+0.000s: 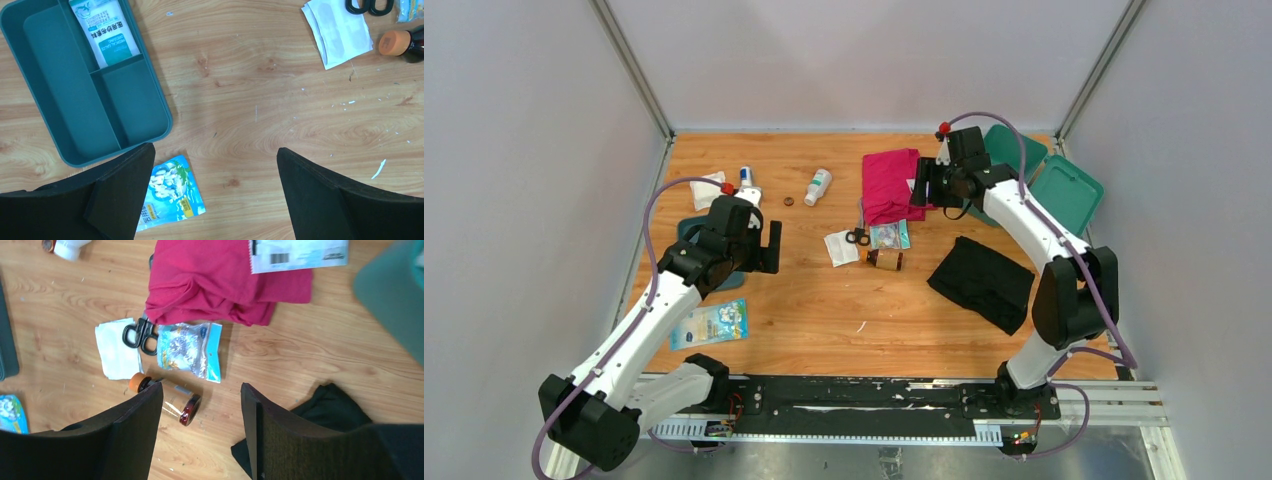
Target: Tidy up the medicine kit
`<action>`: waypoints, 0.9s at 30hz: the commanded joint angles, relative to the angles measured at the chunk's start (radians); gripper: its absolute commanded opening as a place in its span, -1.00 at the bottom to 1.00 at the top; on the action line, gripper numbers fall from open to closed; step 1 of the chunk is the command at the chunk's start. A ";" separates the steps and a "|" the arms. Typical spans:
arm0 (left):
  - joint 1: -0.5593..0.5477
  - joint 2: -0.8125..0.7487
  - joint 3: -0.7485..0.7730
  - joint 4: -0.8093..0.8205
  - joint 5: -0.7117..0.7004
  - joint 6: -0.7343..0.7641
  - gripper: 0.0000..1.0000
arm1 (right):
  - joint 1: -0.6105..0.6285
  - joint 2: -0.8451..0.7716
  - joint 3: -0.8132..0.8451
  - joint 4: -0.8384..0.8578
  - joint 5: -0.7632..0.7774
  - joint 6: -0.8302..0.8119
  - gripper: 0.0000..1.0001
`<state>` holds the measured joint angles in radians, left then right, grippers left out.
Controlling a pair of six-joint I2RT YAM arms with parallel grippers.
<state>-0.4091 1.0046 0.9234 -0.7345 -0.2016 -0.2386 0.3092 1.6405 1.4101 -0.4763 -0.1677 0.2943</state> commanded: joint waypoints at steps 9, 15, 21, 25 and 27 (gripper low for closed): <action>-0.006 -0.047 0.030 0.008 0.000 -0.038 0.96 | 0.026 0.083 -0.105 0.108 -0.147 -0.039 0.28; -0.007 -0.096 -0.007 0.122 0.080 -0.131 0.96 | 0.027 0.135 -0.123 0.119 -0.144 -0.067 0.26; -0.006 -0.088 -0.058 0.226 0.117 -0.199 0.96 | 0.026 0.201 -0.102 0.133 -0.179 -0.076 0.23; -0.007 -0.084 -0.094 0.311 0.145 -0.253 0.96 | 0.026 0.251 -0.079 0.146 -0.199 -0.062 0.20; -0.007 -0.076 -0.105 0.347 0.160 -0.266 0.96 | 0.027 0.267 -0.076 0.155 -0.197 -0.055 0.18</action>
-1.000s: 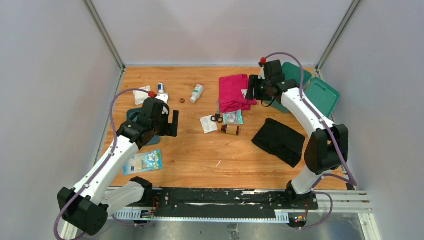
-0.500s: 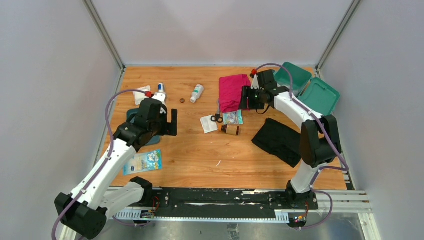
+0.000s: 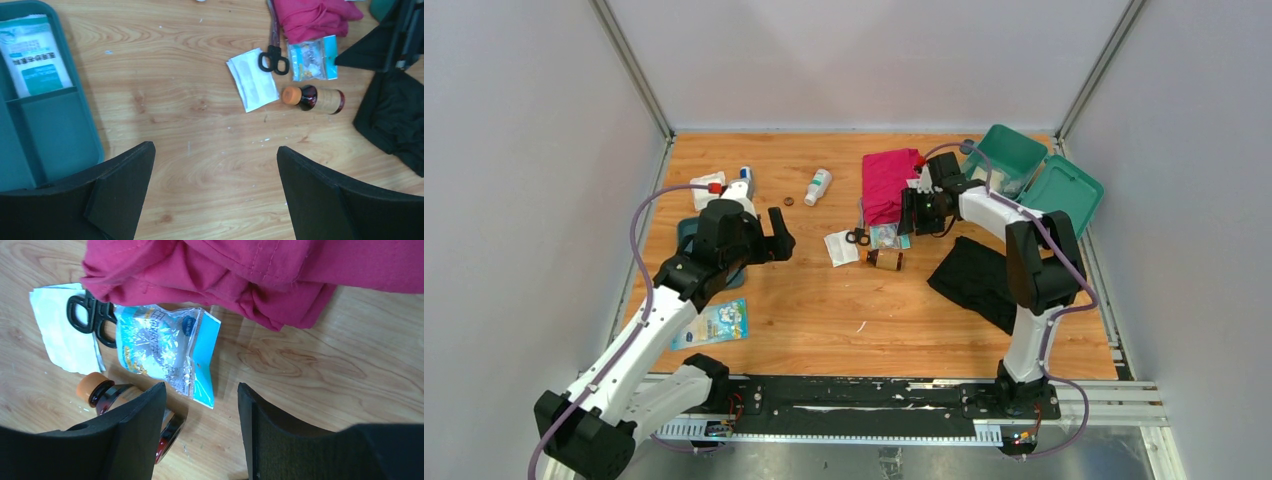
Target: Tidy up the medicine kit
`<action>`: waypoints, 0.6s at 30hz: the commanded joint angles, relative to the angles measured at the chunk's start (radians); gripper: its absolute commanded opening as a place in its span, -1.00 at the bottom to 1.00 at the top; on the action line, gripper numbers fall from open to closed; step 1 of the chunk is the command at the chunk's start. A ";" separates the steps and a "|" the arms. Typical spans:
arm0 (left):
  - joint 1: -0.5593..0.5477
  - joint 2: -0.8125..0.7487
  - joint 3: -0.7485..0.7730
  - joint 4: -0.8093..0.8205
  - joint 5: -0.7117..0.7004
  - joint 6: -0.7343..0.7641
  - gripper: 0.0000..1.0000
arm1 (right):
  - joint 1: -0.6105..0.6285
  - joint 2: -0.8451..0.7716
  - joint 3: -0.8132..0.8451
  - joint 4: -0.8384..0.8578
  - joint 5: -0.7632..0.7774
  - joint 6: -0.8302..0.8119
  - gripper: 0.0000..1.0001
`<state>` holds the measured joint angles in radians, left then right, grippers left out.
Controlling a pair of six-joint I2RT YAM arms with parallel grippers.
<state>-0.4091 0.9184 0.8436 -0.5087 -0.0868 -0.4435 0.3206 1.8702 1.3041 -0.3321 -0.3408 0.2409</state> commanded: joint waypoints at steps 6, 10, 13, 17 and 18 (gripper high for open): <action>-0.007 0.061 -0.023 0.151 0.044 -0.052 0.96 | 0.015 0.074 0.028 0.036 -0.041 0.016 0.14; -0.006 0.082 -0.020 0.151 0.036 -0.040 0.96 | 0.015 0.083 0.019 0.067 -0.075 0.023 0.06; -0.006 0.091 -0.013 0.143 0.025 -0.032 0.96 | 0.014 0.099 0.022 0.084 -0.087 0.033 -0.05; -0.006 0.102 0.005 0.108 0.003 -0.021 0.96 | 0.015 0.120 0.031 0.111 -0.100 0.045 -0.19; -0.006 0.099 0.006 0.104 0.000 -0.018 0.96 | 0.015 0.123 0.034 0.118 -0.101 0.048 -0.22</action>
<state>-0.4091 1.0115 0.8253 -0.3931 -0.0601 -0.4820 0.3206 1.9568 1.3060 -0.2466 -0.4126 0.2695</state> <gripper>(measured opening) 0.982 0.414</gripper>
